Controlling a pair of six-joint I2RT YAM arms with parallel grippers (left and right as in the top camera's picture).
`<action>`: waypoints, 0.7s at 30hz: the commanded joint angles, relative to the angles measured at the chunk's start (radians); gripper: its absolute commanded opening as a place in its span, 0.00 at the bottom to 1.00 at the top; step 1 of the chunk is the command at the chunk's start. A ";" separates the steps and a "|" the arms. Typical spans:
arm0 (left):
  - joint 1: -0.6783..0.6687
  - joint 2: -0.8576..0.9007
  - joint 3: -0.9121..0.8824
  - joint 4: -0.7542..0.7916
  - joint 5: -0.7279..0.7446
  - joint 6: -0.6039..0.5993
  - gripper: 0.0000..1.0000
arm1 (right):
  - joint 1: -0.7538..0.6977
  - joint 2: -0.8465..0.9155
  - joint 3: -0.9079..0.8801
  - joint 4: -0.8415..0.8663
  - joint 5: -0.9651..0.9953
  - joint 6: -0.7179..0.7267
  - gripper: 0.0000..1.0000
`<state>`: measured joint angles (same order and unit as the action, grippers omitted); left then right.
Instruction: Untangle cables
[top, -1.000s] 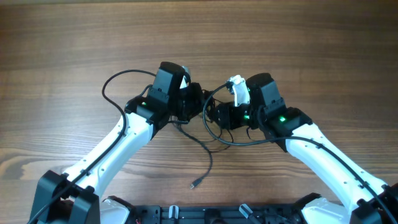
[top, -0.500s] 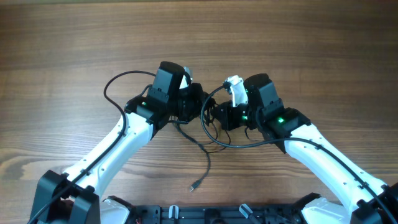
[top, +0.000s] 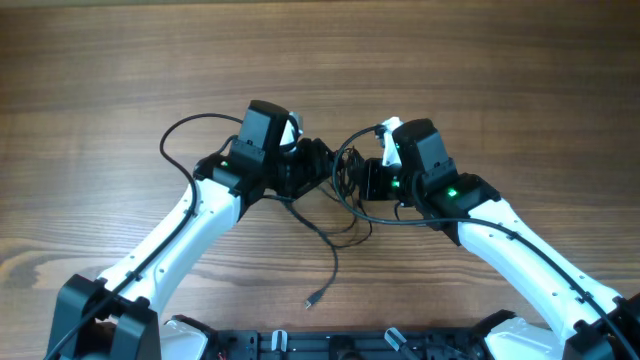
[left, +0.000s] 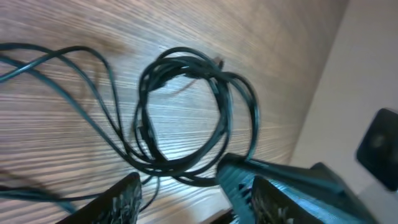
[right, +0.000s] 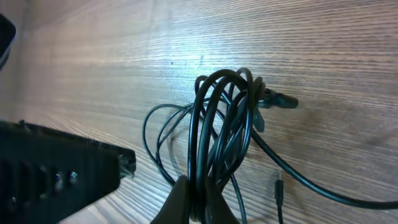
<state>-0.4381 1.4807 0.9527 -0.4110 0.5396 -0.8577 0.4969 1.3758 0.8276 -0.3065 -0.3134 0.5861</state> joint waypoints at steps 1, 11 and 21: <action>0.003 -0.013 -0.005 -0.034 -0.035 0.122 0.51 | -0.002 -0.005 0.015 0.018 -0.025 0.076 0.04; 0.001 -0.010 -0.006 -0.069 0.004 0.174 0.70 | -0.002 -0.005 0.015 0.076 -0.108 0.125 0.04; -0.005 -0.003 -0.006 -0.074 0.047 0.318 0.53 | -0.002 -0.005 0.015 0.124 -0.160 0.181 0.04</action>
<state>-0.4362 1.4799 0.9520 -0.4801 0.5652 -0.6502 0.4885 1.3762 0.8272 -0.1944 -0.4240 0.7387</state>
